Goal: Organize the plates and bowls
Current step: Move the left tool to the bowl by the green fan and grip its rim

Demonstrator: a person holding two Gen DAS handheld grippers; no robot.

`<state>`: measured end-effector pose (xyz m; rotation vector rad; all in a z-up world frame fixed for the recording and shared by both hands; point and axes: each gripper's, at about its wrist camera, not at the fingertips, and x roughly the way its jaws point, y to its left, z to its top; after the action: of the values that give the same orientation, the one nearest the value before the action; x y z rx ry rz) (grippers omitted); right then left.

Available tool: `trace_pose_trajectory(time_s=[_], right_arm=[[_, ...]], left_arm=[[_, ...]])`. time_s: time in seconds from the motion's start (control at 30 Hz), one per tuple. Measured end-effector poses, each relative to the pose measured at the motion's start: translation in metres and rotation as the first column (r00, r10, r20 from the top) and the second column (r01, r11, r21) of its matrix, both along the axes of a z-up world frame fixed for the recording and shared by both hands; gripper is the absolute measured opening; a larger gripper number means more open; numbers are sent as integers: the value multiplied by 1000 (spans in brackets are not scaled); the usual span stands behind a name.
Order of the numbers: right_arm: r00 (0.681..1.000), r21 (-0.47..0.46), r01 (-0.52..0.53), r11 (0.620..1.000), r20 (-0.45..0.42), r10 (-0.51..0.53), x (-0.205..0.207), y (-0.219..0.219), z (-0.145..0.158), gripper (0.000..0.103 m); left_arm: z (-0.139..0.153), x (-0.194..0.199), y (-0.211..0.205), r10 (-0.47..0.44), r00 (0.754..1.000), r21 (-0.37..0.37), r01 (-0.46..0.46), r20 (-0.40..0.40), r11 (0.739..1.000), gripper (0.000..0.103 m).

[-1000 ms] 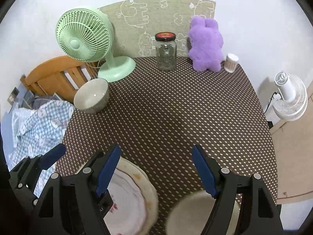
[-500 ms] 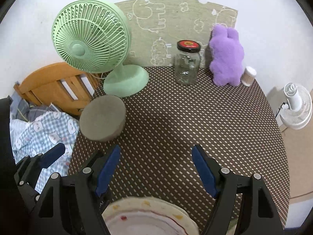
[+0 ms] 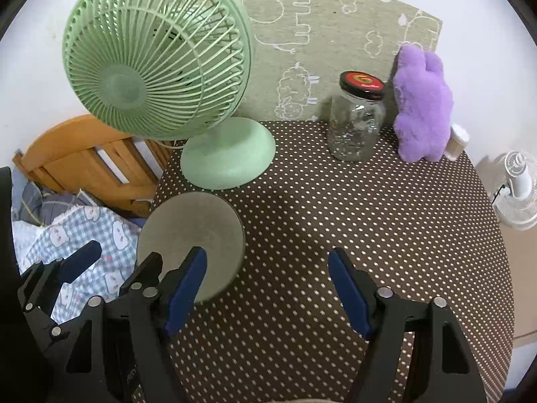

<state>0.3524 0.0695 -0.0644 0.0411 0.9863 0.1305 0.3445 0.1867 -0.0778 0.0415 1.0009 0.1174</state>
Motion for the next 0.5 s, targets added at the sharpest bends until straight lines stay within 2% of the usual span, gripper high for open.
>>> trace_pose_trajectory(time_s=[0.1,0.27,0.33,0.5], right_arm=[[1000,0,2,1000,-19,-2,12,8,-10,69],[998,-9,0,1000,-58,0,25,21,-30,56],[997,-9,1,1000,-71,-1,28,23,-37,52],[995,-8,9,1000,-98,-10,36,32,-52,38]], left_arm=[[-11,10,8,2,1000,-5,-2,-16,1000,68],[-30,22,18,-1,999,-24,0,-52,1000,61],[-36,25,21,-2,998,-34,0,-60,999,52],[-48,30,25,-5,997,-66,1,-72,998,38]])
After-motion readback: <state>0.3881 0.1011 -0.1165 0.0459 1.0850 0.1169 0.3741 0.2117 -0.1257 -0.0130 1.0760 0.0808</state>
